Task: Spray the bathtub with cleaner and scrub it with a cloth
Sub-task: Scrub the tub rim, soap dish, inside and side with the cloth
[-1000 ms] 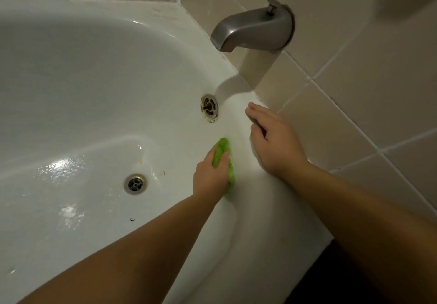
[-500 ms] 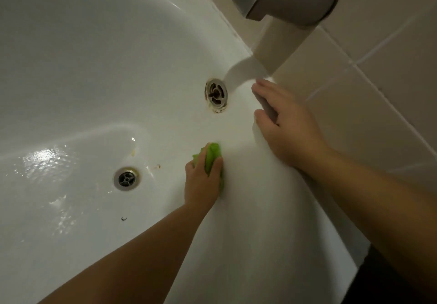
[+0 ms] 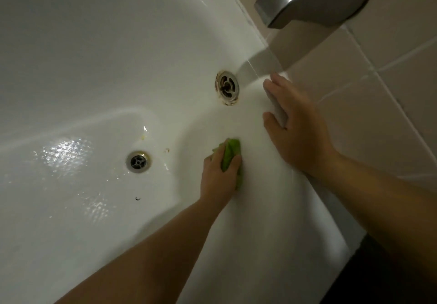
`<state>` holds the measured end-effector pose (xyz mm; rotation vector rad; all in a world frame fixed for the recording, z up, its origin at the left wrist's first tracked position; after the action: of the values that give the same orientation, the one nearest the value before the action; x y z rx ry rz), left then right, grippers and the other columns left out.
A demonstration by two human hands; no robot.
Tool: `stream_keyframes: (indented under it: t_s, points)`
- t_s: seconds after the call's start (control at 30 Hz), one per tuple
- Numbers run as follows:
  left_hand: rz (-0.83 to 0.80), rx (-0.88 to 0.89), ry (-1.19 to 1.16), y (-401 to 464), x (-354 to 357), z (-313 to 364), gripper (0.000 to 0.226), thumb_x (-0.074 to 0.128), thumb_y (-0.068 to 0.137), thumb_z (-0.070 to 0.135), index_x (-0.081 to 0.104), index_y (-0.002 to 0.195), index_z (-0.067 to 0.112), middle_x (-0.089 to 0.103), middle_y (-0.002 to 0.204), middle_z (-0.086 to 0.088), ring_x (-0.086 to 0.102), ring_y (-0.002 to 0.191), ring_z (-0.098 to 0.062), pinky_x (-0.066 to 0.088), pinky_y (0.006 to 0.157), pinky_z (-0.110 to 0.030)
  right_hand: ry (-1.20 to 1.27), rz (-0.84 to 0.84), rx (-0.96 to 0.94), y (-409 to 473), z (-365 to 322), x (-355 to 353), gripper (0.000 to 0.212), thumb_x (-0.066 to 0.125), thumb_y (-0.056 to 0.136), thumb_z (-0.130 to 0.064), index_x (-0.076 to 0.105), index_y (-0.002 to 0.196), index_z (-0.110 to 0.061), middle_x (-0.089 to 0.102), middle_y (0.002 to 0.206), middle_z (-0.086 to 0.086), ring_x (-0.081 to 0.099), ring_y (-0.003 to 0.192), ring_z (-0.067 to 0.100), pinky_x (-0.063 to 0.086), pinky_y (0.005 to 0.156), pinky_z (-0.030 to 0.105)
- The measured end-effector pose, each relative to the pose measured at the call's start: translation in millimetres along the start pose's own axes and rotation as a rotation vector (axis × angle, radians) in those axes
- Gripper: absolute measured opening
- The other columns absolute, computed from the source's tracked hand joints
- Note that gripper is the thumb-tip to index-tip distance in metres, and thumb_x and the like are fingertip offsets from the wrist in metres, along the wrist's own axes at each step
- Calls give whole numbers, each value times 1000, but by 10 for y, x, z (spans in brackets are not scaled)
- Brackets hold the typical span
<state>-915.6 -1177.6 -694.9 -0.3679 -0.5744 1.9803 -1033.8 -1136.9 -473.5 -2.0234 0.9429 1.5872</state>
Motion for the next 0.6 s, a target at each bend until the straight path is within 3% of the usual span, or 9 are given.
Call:
stream_keyframes:
  t_s: [0.1, 0.23, 0.37, 0.5, 0.6]
  points:
    - [-75, 117, 79, -454, 22, 317, 58, 56, 95, 62, 37, 150, 55, 47, 143, 7, 48, 129, -13, 38, 114, -37, -3, -31, 44, -205, -52, -24, 64, 56, 91, -18, 45, 153, -8, 35, 164, 8, 31, 152, 20, 22, 123, 24]
    - [-175, 147, 181, -665, -42, 286, 55, 54, 98, 60, 35, 149, 58, 45, 146, 9, 46, 131, -11, 32, 112, -28, -32, -85, 91, -516, -128, -16, 65, 57, 91, -14, 45, 155, -16, 25, 169, 4, 20, 156, 18, 27, 125, 40]
    - [-178, -49, 290, -339, -123, -355, 65, 49, 94, 69, 38, 154, 46, 48, 152, 4, 46, 140, -19, 34, 119, -37, -83, -117, 78, -539, -171, 18, 59, 59, 89, -9, 54, 148, -15, 22, 170, 5, 17, 157, 21, 26, 125, 47]
    - [-111, -248, 436, 7, -292, -1070, 77, 35, 80, 86, 33, 151, 56, 41, 159, -1, 40, 145, -30, 33, 118, -54, -70, -95, 76, -537, -148, 22, 54, 59, 89, -7, 60, 142, -14, 25, 169, 4, 20, 156, 20, 29, 124, 48]
    - [-48, -301, 476, 100, -386, -1193, 71, 38, 89, 79, 33, 154, 51, 33, 163, -9, 33, 148, -35, 27, 123, -50, -61, -64, 70, -534, -146, 20, 52, 59, 87, -7, 63, 139, -14, 29, 167, 4, 23, 155, 20, 32, 122, 48]
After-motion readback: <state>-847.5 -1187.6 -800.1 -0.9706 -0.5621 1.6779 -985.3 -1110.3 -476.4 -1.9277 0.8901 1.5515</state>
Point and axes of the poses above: each hand's wrist, its own y-axis towards the middle knuckle, its own x-axis out of the palm, z = x × y, the point moved 8 cm from there along y, towards the middle knuckle
